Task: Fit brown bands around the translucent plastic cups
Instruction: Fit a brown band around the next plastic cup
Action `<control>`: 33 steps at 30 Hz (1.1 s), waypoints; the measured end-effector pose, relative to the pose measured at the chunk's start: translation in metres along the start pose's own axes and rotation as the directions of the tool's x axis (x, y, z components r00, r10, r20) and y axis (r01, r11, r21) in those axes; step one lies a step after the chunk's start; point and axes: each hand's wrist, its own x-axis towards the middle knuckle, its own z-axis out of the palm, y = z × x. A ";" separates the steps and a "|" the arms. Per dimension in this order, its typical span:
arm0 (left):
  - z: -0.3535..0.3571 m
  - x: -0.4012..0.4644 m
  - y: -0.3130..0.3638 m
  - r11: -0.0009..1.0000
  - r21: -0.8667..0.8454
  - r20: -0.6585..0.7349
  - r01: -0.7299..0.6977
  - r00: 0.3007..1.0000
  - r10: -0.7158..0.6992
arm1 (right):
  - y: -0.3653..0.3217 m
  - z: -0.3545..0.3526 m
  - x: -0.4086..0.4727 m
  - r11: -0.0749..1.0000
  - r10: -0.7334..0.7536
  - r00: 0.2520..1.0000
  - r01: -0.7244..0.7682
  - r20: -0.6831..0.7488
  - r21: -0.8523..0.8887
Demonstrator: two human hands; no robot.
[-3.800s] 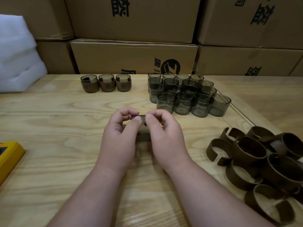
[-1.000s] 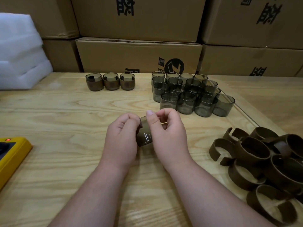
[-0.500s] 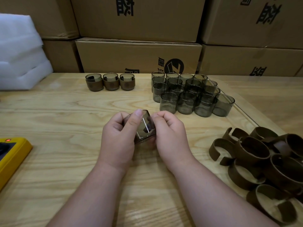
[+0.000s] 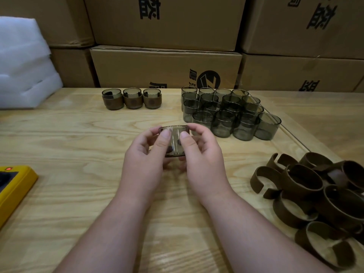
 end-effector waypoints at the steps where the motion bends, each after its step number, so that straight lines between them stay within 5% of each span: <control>1: -0.001 0.001 -0.002 1.000 0.019 0.029 0.000 1.000 -0.001 | 0.001 0.000 0.000 1.000 -0.012 1.000 0.011 -0.011 -0.013; 7: 0.001 -0.002 -0.004 0.991 0.116 0.186 -0.073 0.981 0.050 | 0.002 -0.001 0.001 0.998 -0.050 0.999 0.050 -0.011 -0.031; 33: 0.000 -0.007 -0.002 0.851 0.473 0.177 -0.225 0.971 0.159 | 0.003 0.003 0.001 0.974 -0.044 0.999 0.037 -0.026 -0.223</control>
